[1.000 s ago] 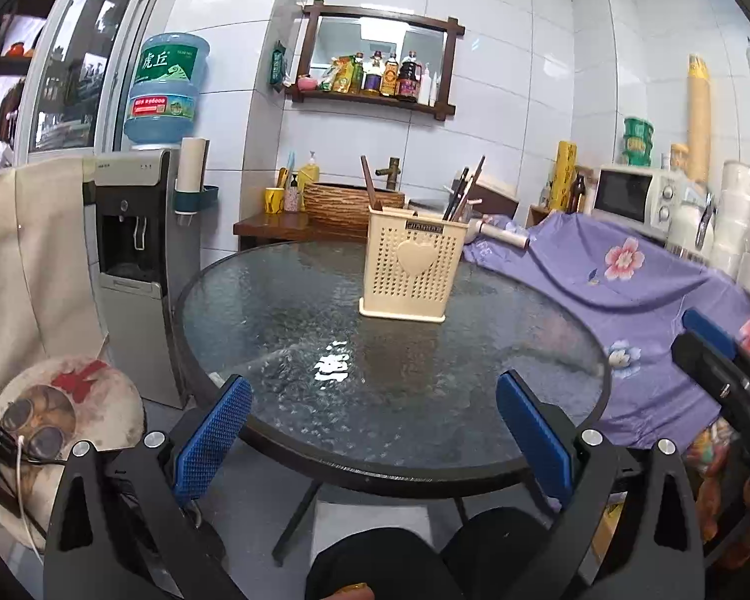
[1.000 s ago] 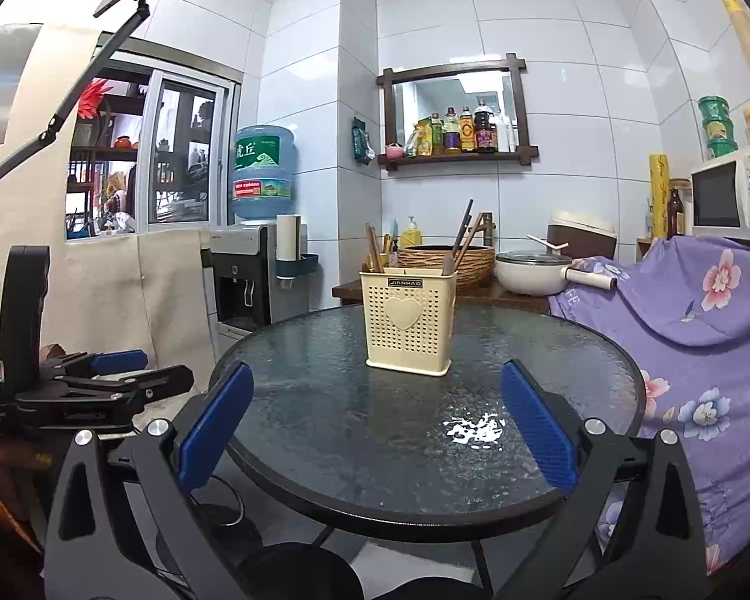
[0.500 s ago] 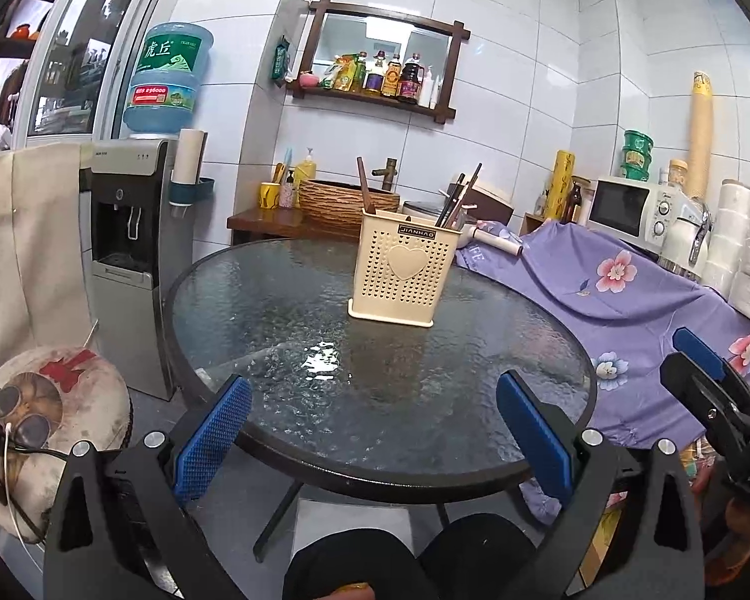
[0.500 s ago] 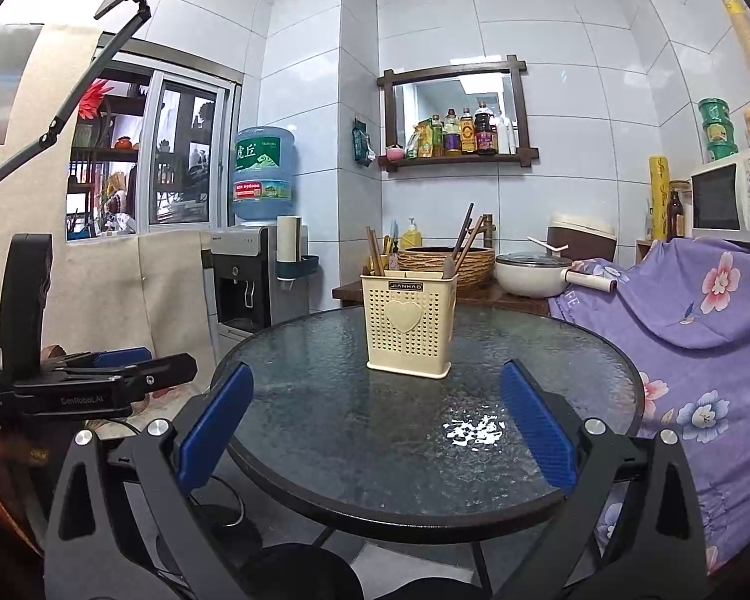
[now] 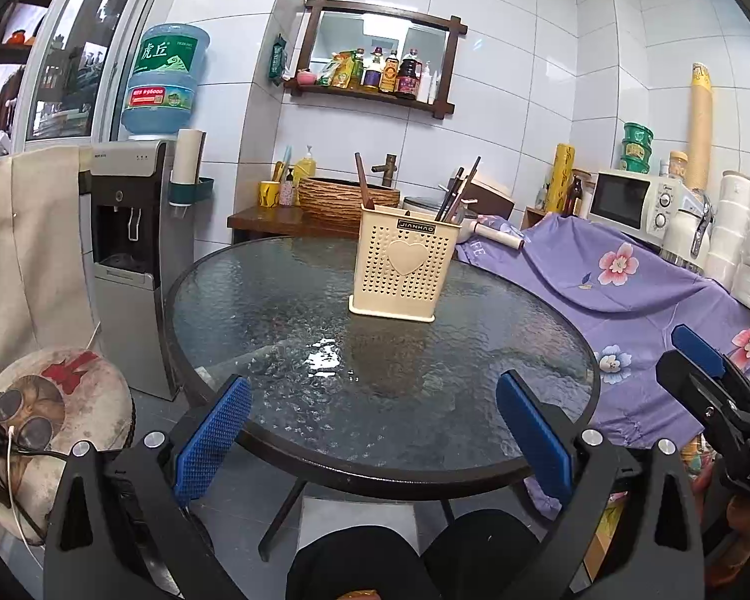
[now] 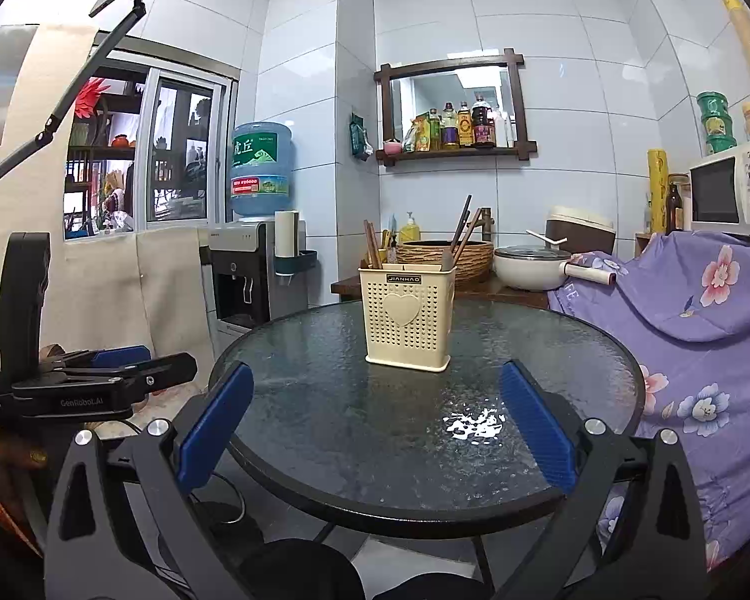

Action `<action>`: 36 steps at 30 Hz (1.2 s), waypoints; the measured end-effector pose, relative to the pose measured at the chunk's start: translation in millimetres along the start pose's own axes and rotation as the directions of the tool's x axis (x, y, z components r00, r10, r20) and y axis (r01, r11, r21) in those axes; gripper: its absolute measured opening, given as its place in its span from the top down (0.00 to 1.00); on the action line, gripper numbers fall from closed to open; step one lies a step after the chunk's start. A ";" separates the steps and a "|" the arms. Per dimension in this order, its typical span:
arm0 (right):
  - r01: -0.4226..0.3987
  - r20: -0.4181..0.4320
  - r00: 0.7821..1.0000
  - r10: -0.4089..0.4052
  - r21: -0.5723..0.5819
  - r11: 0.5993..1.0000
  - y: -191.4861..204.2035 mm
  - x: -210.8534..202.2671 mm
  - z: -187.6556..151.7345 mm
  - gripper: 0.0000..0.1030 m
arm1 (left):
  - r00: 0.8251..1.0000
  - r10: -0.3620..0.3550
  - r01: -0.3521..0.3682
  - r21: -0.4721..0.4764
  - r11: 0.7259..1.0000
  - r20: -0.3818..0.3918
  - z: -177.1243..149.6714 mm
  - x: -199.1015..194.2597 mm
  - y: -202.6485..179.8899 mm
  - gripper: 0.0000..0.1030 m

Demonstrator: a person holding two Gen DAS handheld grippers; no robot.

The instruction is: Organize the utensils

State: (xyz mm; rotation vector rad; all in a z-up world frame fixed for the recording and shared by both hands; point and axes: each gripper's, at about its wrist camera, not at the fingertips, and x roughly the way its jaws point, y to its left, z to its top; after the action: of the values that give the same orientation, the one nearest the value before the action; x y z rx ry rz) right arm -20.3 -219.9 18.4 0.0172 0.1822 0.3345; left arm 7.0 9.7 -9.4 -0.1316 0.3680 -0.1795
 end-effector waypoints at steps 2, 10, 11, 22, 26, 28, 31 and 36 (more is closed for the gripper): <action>0.003 -0.003 1.000 -0.003 0.002 1.000 1.1 1.3 -0.3 0.06 | 1.000 -0.002 0.002 0.003 1.000 -0.001 -0.1 0.3 -1.1 0.06; 0.007 -0.013 1.000 -0.006 0.014 1.000 -3.7 5.0 -1.5 0.06 | 1.000 -0.004 0.004 0.008 1.000 -0.006 -1.8 1.4 -1.8 0.06; 0.007 -0.016 1.000 -0.007 0.016 1.000 -3.9 5.5 -2.1 0.06 | 1.000 -0.002 0.002 0.009 1.000 -0.007 -2.4 1.8 -2.4 0.06; 0.009 -0.016 1.000 -0.009 0.012 1.000 -2.3 6.1 -3.4 0.06 | 1.000 0.000 0.000 0.014 1.000 -0.003 -2.1 1.9 -4.4 0.06; 0.010 -0.017 1.000 -0.009 0.013 1.000 -1.7 6.1 -3.3 0.06 | 1.000 0.001 -0.001 0.017 1.000 -0.005 -2.1 1.6 -4.3 0.06; 0.009 -0.016 1.000 -0.009 0.014 1.000 -1.7 5.8 -3.7 0.06 | 1.000 -0.001 0.001 0.015 1.000 -0.004 -2.0 1.4 -4.3 0.06; 0.009 -0.018 1.000 -0.009 0.011 1.000 -1.7 5.9 -3.6 0.06 | 1.000 -0.001 0.001 0.017 1.000 -0.007 -2.0 2.1 -5.3 0.06; 0.010 -0.017 1.000 -0.010 0.011 1.000 0.0 6.3 -4.3 0.06 | 1.000 -0.004 0.004 0.019 1.000 -0.010 -2.2 2.3 -5.0 0.06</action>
State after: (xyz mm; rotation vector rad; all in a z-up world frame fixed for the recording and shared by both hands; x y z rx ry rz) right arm -15.3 -217.9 13.0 0.0244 0.2011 0.3236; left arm 7.5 4.1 -11.4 -0.1130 0.3757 -0.1871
